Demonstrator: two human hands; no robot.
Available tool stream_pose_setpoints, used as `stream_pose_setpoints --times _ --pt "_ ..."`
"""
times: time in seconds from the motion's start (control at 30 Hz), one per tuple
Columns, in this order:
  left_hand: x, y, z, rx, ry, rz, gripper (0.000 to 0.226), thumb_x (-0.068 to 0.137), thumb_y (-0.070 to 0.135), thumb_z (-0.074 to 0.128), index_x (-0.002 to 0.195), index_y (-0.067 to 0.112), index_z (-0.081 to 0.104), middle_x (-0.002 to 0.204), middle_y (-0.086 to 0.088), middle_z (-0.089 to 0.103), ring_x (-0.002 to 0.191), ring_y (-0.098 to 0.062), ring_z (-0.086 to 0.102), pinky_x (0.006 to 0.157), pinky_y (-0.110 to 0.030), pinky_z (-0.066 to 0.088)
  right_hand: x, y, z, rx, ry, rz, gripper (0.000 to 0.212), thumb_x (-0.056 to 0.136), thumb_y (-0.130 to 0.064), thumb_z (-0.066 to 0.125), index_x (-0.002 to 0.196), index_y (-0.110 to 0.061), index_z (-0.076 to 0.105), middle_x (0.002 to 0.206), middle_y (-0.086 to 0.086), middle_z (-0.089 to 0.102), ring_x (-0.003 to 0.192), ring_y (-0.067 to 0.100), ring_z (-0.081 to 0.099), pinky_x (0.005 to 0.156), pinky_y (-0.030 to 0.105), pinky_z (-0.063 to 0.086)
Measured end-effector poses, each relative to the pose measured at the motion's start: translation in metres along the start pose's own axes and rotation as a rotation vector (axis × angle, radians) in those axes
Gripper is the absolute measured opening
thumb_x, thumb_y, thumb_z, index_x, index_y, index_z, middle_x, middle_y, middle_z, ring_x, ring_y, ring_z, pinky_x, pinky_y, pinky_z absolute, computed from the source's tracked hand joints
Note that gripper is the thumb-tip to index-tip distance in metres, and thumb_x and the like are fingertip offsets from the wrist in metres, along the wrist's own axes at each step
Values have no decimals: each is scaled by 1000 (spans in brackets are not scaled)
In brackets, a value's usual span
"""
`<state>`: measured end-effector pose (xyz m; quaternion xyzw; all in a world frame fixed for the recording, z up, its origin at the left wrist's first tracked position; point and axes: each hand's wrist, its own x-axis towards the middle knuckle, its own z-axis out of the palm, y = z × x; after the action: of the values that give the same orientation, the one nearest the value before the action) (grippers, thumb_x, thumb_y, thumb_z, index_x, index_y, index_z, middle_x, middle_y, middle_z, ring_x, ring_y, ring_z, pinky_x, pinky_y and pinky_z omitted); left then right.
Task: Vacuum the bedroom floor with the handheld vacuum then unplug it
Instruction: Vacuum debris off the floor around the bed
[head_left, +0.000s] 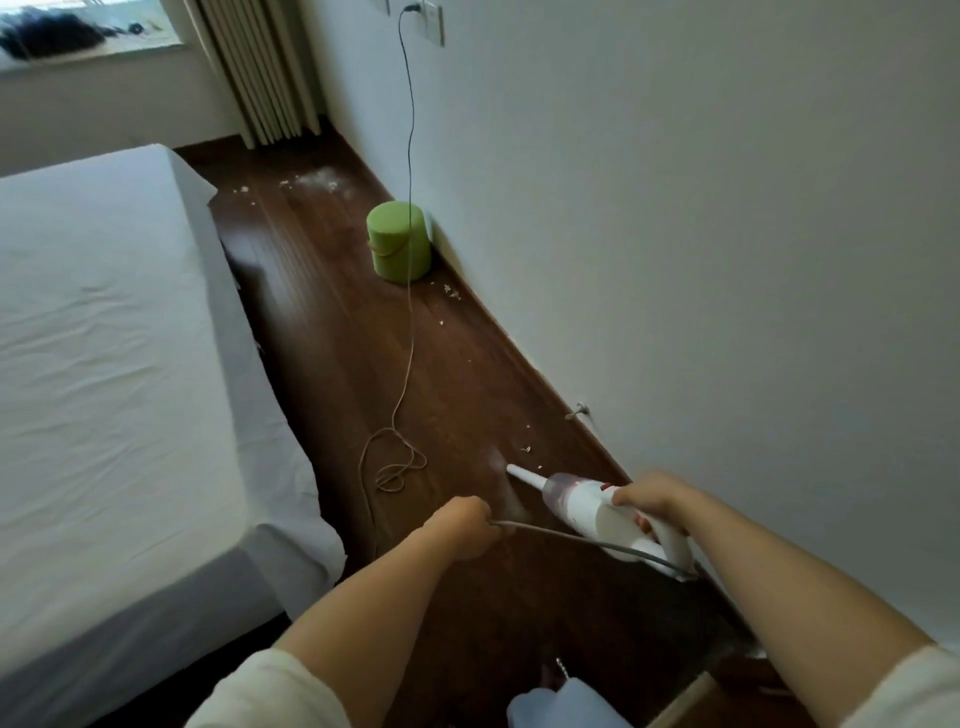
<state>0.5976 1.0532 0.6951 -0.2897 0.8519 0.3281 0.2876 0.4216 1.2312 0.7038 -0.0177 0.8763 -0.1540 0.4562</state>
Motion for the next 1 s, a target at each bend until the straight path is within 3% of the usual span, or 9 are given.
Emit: stream_pose_setpoints --times 0.1,0.27,0.47,0.57,0.67,0.77,0.87,1.0 --pt "1 -6 -10 -38 23 -66 36 93 42 51 108 11 62 106 -6 63 95 -19 60 72 -25 45 17 -20 3 4 18 -33 37 90 -27 61 111 3 61 65 9 58 51 17 54 44 21 40" --pt "3 -4 -17 -105 47 -128 31 95 34 50 111 10 62 111 -7 64 99 -20 61 83 -28 49 37 -43 1 16 7 -56 39 92 -25 59 117 5 59 64 9 57 50 16 51 43 21 38" --pt "7 -6 -14 -97 25 -124 30 95 34 50 110 10 62 111 -7 63 95 -18 58 78 -26 46 38 -41 4 27 3 -61 43 91 -24 60 122 7 56 77 14 62 60 20 56 52 24 43" --pt "7 -11 -15 -57 21 -87 30 94 35 52 107 10 62 110 -6 63 91 -17 57 72 -25 43 28 -33 9 35 17 -51 40 91 -23 60 118 6 58 70 13 58 55 18 54 48 23 41" --pt "3 -22 -12 19 -6 -10 28 94 33 52 106 10 61 111 -7 62 91 -18 57 71 -26 42 7 -17 24 79 58 -13 22 91 -21 59 100 -1 59 60 9 52 46 16 48 43 21 37" --pt "-10 -39 -4 89 -61 70 30 93 36 54 106 10 61 112 -8 62 92 -18 58 74 -29 47 -23 9 51 124 85 56 20 91 -19 58 93 0 58 55 10 53 40 16 49 40 18 37" --pt "-28 -60 8 172 -89 155 35 91 40 56 106 9 61 113 -9 62 103 -25 60 82 -34 50 -57 36 88 162 114 109 31 90 -19 59 109 6 60 57 11 56 42 17 52 38 17 37" --pt "-49 -78 22 250 -128 238 36 90 41 56 101 7 61 112 -10 62 102 -26 59 77 -32 47 -99 52 116 169 117 137 49 90 -22 60 126 11 53 81 17 60 63 25 58 47 23 41"
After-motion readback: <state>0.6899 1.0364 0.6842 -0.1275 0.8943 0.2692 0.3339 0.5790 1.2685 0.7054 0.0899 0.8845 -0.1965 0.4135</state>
